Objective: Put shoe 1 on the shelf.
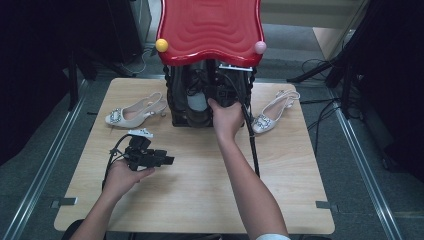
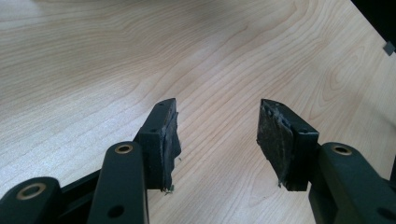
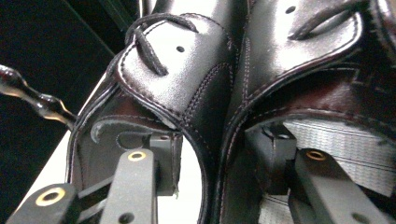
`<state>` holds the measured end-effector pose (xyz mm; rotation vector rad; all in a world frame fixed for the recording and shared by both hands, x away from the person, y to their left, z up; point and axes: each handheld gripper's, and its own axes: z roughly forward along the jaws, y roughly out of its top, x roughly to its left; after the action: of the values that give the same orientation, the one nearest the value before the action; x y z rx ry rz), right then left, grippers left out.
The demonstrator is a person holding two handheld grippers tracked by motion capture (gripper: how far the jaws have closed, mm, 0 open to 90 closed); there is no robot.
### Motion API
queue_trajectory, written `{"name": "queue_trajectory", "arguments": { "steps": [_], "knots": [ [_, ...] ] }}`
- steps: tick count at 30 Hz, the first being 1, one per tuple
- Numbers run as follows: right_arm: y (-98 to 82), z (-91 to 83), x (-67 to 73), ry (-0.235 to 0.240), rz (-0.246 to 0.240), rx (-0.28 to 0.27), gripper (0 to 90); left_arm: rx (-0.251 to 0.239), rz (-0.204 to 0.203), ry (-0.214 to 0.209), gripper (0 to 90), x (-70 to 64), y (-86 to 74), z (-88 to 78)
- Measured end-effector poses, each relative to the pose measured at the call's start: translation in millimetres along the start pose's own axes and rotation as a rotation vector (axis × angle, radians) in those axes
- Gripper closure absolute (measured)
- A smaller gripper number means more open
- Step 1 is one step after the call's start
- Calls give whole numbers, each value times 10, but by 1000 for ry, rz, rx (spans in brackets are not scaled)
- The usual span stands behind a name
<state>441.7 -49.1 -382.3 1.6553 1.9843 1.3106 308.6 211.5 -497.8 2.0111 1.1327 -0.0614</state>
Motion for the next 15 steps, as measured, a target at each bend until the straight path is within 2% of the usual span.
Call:
{"name": "queue_trajectory", "arguments": {
  "steps": [7,9,11,15],
  "knots": [
    [-13,-46,-22,45,-29,-8,534,-7,7,5,482,-24,4,-13],
    [-14,-94,-28,56,-29,-13,533,-14,11,3,482,-40,5,-18],
    [-19,-135,-38,86,-37,-27,528,-7,15,3,482,-49,12,-17],
    [-56,-240,-29,113,-49,-18,524,6,34,14,483,-85,34,-18]
  ]
}}
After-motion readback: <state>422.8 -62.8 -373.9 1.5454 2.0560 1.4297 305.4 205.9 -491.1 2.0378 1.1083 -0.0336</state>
